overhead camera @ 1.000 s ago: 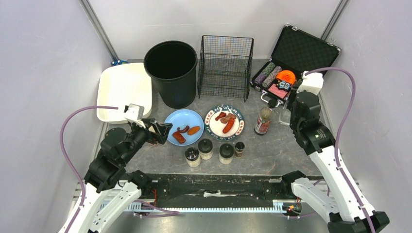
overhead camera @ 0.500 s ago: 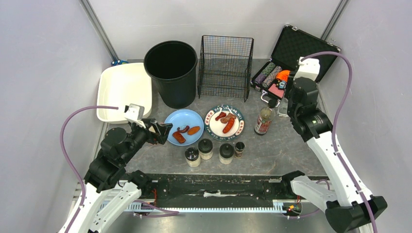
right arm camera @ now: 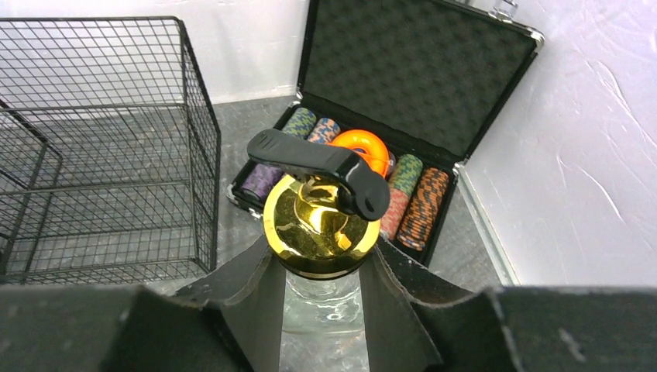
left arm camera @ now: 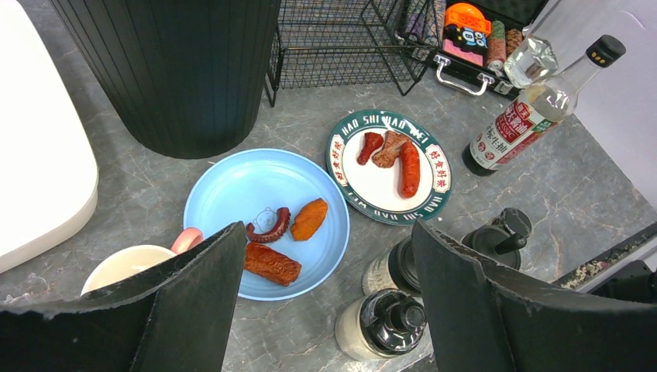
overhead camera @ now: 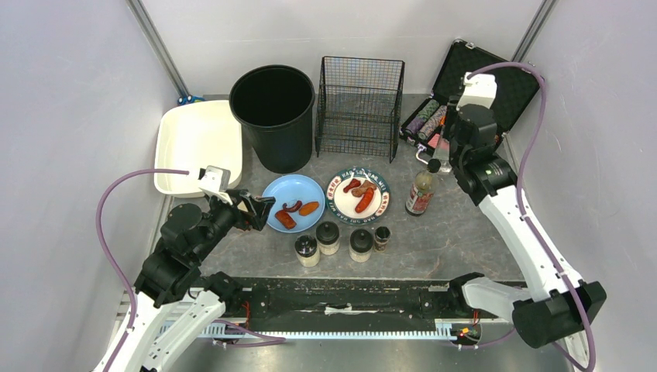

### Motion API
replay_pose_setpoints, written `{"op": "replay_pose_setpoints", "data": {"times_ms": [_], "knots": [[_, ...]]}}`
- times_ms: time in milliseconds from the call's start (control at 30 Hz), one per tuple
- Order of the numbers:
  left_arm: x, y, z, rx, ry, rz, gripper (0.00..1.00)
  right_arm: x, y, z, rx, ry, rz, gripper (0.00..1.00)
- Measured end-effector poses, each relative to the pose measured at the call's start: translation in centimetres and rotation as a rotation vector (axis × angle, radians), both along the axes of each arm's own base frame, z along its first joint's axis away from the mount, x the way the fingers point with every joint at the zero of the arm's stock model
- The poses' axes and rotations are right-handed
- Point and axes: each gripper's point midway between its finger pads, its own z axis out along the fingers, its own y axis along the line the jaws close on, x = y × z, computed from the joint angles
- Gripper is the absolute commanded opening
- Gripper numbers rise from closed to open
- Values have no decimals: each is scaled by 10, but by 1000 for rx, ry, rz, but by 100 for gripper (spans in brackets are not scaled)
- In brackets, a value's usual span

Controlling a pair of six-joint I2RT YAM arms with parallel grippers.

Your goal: Clear the kitchen counter

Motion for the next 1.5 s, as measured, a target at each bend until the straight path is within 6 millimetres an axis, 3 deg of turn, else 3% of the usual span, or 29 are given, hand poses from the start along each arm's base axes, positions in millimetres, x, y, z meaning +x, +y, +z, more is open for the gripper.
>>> {"op": "replay_pose_setpoints", "data": {"times_ms": [833, 1200, 1500], "knots": [[1, 0, -1, 2, 3, 0, 83, 63, 49, 47, 57, -230, 186, 0], [1, 0, -1, 3, 4, 2, 83, 92, 69, 50, 90, -289, 243, 0], [1, 0, -2, 4, 6, 3, 83, 114, 83, 77, 127, -397, 282, 0]]}}
